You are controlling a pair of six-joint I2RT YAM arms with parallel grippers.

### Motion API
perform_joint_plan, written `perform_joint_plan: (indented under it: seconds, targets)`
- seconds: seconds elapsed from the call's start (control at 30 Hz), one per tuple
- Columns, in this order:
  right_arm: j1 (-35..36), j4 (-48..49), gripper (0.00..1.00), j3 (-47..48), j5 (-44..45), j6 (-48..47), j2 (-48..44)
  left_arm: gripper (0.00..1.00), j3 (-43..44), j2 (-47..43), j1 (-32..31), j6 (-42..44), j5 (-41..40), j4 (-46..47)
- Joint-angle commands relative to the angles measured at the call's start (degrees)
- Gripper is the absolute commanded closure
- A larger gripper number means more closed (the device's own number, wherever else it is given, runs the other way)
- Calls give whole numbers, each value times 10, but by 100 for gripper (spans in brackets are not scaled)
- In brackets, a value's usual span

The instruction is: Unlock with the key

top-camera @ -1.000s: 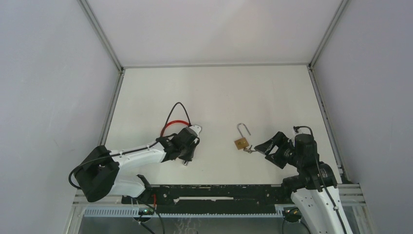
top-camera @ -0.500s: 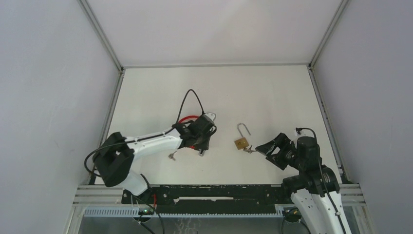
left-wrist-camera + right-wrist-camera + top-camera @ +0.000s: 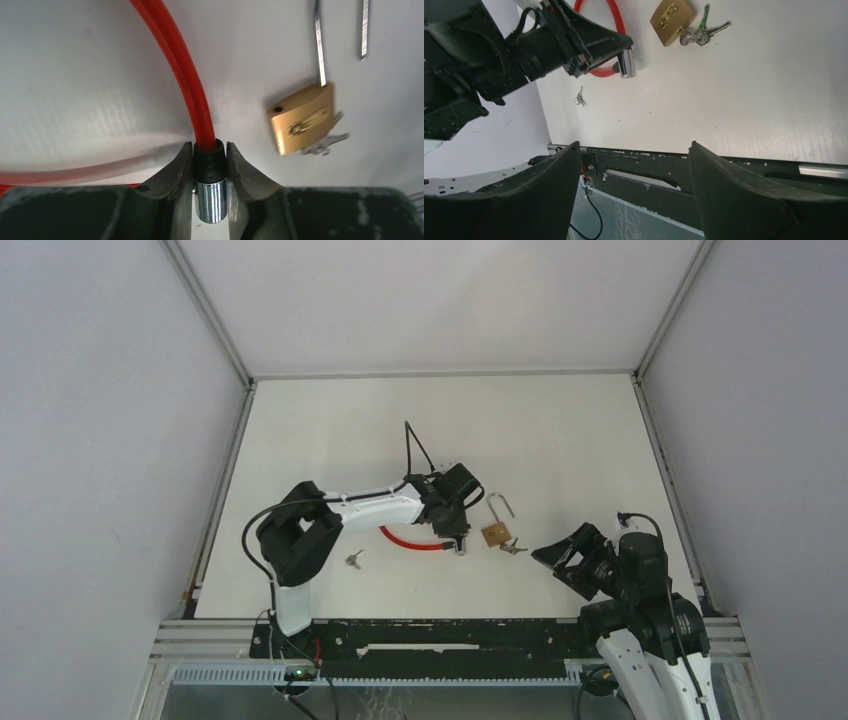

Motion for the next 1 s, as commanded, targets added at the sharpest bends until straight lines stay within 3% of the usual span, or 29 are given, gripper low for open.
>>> perform_joint_plan:
  seconds: [0.0,0.2,0.37,0.5,0.63,0.77,0.97]
  targets:
    - [3,-26,16,21,13,10,-17,86,74,31,-2,-99,13,-2]
    - [3,-48,16,21,16,12,-31,84,110,69,-1,-123,14,18]
    - [3,-56,16,21,19,10,-32,75,108,76,7,-179,20,49]
    - [3,-52,16,21,17,7,-25,40,115,84,18,-181,33,67]
    - [3,-45,16,25,18,5,-14,15,122,58,27,-137,4,46]
    - [3,-30,16,26,14,2,-4,10,106,10,40,-88,-9,36]
    - [3,-19,16,25,6,-13,8,8,37,-122,59,69,-67,22]
